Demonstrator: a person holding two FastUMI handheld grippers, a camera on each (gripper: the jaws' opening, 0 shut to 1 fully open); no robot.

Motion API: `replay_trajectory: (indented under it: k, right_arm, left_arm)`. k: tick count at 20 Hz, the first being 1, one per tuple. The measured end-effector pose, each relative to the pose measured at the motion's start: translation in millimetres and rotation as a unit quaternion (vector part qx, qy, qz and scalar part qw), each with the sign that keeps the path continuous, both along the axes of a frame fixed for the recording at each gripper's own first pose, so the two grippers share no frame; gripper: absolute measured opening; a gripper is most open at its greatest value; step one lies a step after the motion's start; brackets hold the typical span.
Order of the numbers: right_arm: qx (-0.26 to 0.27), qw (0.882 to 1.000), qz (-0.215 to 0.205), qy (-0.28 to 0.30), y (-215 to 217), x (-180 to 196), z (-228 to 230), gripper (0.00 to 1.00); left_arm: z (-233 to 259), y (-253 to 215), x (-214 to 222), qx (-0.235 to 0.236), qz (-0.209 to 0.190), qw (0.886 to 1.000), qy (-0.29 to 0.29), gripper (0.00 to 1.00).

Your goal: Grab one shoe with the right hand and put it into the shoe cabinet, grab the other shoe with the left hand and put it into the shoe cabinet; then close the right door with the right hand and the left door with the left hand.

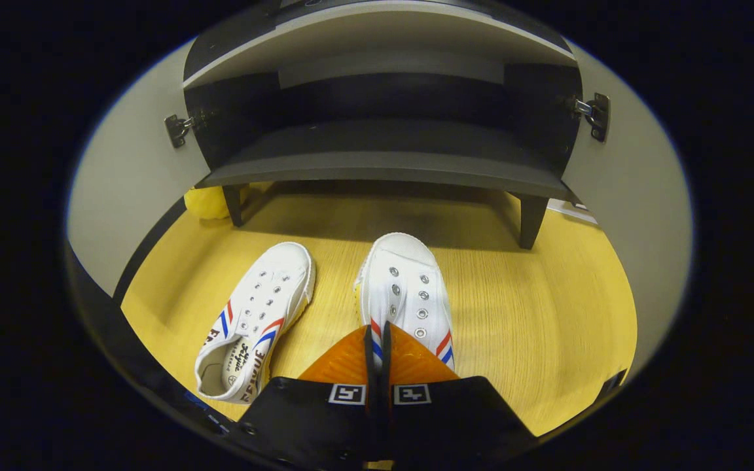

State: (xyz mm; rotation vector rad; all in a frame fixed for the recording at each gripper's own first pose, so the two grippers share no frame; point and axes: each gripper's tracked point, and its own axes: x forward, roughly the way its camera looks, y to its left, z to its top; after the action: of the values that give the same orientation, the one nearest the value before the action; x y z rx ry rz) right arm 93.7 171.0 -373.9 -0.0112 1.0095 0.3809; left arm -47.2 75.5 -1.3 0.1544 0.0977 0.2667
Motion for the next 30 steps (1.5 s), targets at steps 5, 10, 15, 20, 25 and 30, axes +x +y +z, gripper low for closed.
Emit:
replay_trajectory:
  k: [5,10,15,20,25,30]
  right_arm:
    - [0.038,0.999,0.0,-0.025,-9.0,9.4,40.9,0.02]
    - [0.072,0.995,-0.005,-0.063,-25.2,21.4,96.2,0.02]
    - [0.1,0.99,-0.015,-0.103,-36.5,32.6,148.2,0.01]
    - [0.124,0.982,-0.016,-0.143,-35.7,43.4,199.5,0.01]
    - [0.145,0.972,-0.019,-0.184,-24.3,63.2,248.7,0.01]
    - [0.153,0.963,-0.021,-0.221,-12.9,92.0,288.4,0.01]
  left_arm:
    - [1.3,-6.7,4.2,-0.004,-0.014,1.0,-0.007,1.0]
    - [5.3,-19.2,9.2,-0.01,-0.047,0.999,-0.018,1.0]
    - [7.8,-28.5,14.8,-0.016,-0.071,0.997,-0.026,1.0]
    - [7.4,-37.4,16.6,-0.023,-0.093,0.995,-0.027,1.0]
    - [8.0,-45.0,21.7,-0.032,-0.111,0.993,-0.033,1.0]
    - [6.1,-52.8,21.8,-0.046,-0.126,0.99,-0.03,1.0]
